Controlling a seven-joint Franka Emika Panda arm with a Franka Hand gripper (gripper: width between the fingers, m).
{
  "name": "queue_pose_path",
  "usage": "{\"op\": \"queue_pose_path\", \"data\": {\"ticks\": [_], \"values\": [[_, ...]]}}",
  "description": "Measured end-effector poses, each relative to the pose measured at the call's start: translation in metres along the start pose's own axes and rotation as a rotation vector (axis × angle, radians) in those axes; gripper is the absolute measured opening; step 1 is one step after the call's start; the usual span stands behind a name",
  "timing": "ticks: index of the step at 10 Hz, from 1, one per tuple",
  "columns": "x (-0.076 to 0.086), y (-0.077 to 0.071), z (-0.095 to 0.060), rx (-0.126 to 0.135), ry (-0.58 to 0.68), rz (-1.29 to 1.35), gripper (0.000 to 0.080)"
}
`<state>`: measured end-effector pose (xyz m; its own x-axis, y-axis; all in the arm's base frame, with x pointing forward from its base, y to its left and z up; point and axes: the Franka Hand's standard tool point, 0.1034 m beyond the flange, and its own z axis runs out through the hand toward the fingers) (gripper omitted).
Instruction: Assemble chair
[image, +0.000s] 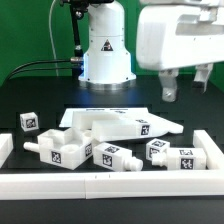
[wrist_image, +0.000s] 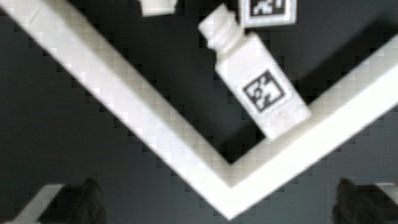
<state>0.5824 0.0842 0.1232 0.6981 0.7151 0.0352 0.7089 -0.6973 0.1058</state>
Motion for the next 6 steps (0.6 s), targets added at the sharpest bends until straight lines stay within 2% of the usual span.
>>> {"op": "queue_pose_path", "data": {"ticks": [4, 5, 6], "values": [[-0.004, 0.001, 0.004, 0.01, -0.004, -0.004, 0.065], [-0.011, 0.003, 0.013, 0.03, -0.02, -0.002, 0.065], [-0.014, 0.004, 0.023, 0.062, -0.039, 0.046, 0.065]]}}
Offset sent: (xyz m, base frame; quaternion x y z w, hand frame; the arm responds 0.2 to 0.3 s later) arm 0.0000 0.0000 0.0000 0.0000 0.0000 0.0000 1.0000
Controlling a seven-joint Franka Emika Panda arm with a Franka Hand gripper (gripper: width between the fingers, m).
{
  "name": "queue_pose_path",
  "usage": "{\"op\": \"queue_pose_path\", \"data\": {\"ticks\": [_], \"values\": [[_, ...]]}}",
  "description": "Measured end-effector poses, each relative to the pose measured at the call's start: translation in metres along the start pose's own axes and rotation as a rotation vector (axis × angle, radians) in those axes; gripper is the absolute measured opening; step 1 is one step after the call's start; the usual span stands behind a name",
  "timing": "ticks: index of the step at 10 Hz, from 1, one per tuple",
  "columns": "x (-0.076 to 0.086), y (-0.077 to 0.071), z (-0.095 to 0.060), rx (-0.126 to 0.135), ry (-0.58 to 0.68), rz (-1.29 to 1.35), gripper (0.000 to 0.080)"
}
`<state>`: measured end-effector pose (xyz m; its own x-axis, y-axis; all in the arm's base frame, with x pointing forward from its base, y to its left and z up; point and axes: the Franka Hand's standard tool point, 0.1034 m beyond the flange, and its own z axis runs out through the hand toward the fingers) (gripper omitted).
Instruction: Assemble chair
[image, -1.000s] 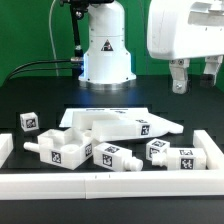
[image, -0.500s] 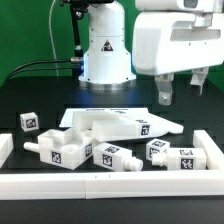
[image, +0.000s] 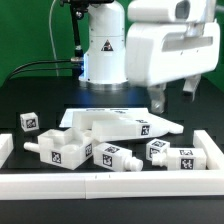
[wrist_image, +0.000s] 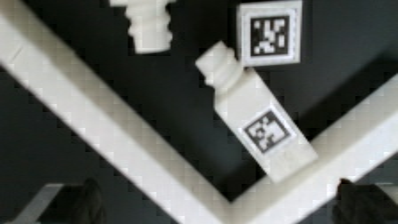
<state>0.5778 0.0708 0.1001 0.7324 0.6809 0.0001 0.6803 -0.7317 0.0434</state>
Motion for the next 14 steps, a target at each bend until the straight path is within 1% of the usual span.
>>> {"op": "queue_pose_path", "data": {"ticks": [1, 2, 5, 7, 8, 9, 10, 12, 13, 14], "values": [[0.001, 0.001, 0.004, 0.022, -0.002, 0.038, 0.065], [0.004, 0.001, 0.001, 0.013, 0.012, 0.035, 0.065], [0.0, 0.0, 0.006, 0.017, 0.008, 0.022, 0.065], [-0.015, -0.007, 0.032, 0.033, -0.007, -0.021, 0.065], [-0.015, -0.007, 0.04, 0.01, 0.03, -0.085, 0.065], [-0.024, -0.003, 0.046, 0.023, 0.04, -0.078, 0.065], [-0.025, -0.001, 0.045, 0.023, 0.04, -0.063, 0.065], [-0.024, -0.003, 0.047, 0.027, 0.04, -0.065, 0.065], [-0.031, -0.009, 0.054, 0.04, 0.028, -0.052, 0.065], [-0.033, -0.018, 0.06, 0.05, 0.02, -0.042, 0.065]]}}
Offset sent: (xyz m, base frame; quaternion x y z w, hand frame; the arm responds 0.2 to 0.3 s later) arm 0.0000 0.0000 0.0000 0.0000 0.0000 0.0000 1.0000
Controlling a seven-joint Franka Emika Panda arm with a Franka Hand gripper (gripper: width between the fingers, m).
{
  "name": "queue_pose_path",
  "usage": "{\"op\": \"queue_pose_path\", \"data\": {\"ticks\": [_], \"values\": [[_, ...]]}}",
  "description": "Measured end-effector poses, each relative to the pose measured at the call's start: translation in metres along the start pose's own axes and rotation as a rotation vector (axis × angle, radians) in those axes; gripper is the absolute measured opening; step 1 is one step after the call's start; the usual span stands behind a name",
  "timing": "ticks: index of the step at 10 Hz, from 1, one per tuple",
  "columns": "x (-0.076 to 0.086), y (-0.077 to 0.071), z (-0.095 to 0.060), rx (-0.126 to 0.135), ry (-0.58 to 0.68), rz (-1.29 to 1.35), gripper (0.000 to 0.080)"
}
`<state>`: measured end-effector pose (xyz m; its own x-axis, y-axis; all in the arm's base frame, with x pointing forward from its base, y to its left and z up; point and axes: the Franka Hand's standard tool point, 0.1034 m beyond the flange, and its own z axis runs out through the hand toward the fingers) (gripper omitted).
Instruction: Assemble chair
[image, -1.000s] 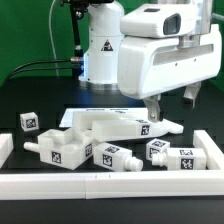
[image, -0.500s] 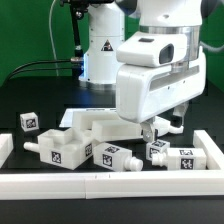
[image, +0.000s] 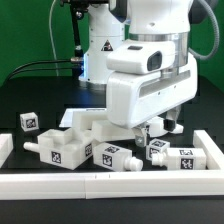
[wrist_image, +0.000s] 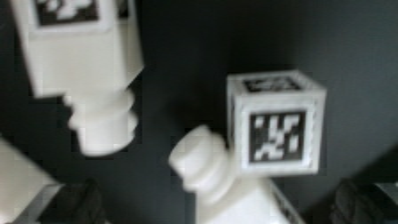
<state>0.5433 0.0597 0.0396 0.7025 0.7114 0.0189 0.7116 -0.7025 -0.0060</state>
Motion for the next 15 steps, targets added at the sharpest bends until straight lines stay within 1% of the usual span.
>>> {"op": "queue_pose_path", "data": {"ticks": [1, 3, 4, 5, 7, 8, 9, 10, 11, 12, 13, 14, 15], "values": [[0.0, -0.006, 0.006, 0.001, 0.003, -0.001, 0.065], [-0.005, -0.008, 0.018, 0.013, -0.007, 0.0, 0.065], [-0.003, -0.011, 0.022, 0.012, -0.003, -0.001, 0.065], [-0.005, -0.009, 0.025, 0.011, 0.002, -0.008, 0.065], [-0.005, -0.009, 0.026, 0.011, 0.0, -0.007, 0.0391], [-0.006, -0.008, 0.026, 0.011, -0.001, -0.005, 0.0391], [-0.006, -0.008, 0.026, 0.011, -0.001, -0.006, 0.0281], [-0.006, -0.008, 0.025, 0.011, -0.001, -0.006, 0.0281], [-0.009, -0.007, 0.014, 0.017, -0.016, -0.004, 0.0281], [-0.015, -0.004, -0.009, 0.012, -0.022, -0.005, 0.0281], [-0.025, -0.004, -0.03, 0.009, -0.032, -0.012, 0.0281], [-0.031, -0.007, -0.048, 0.005, -0.039, 0.005, 0.0281], [-0.032, -0.009, -0.047, 0.006, -0.043, 0.019, 0.0281]]}}
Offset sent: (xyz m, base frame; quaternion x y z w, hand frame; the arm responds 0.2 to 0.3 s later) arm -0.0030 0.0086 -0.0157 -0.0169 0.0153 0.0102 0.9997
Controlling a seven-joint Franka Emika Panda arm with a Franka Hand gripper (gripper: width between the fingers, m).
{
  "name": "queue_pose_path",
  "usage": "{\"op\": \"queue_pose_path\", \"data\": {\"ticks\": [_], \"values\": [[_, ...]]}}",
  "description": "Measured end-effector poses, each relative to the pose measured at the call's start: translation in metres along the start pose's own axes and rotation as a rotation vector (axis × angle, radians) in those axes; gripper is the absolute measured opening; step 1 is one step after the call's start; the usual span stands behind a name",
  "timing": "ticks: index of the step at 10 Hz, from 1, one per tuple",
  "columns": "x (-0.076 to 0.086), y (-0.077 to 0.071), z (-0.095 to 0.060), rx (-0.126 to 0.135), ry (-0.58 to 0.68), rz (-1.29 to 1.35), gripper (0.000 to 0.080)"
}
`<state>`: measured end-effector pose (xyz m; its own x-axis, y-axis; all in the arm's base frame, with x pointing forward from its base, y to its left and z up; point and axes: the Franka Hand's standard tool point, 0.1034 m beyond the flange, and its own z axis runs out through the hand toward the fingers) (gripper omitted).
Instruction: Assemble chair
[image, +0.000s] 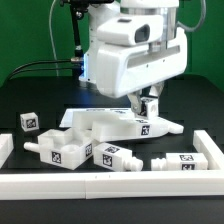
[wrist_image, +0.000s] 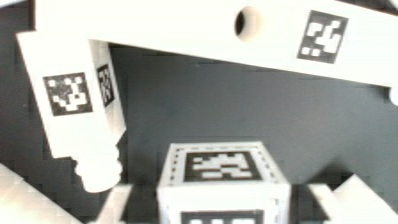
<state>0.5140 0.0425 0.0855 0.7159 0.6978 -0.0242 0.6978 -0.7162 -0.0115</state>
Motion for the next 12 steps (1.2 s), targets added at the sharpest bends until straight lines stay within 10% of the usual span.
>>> {"op": "queue_pose_path", "data": {"ticks": [4, 8, 12], "values": [[-0.005, -0.002, 0.005, 0.009, -0.01, -0.012, 0.0281], [-0.103, -0.022, 0.006, 0.038, -0.072, -0.103, 0.0281], [-0.099, -0.021, 0.008, 0.043, -0.077, -0.111, 0.0281]]}}
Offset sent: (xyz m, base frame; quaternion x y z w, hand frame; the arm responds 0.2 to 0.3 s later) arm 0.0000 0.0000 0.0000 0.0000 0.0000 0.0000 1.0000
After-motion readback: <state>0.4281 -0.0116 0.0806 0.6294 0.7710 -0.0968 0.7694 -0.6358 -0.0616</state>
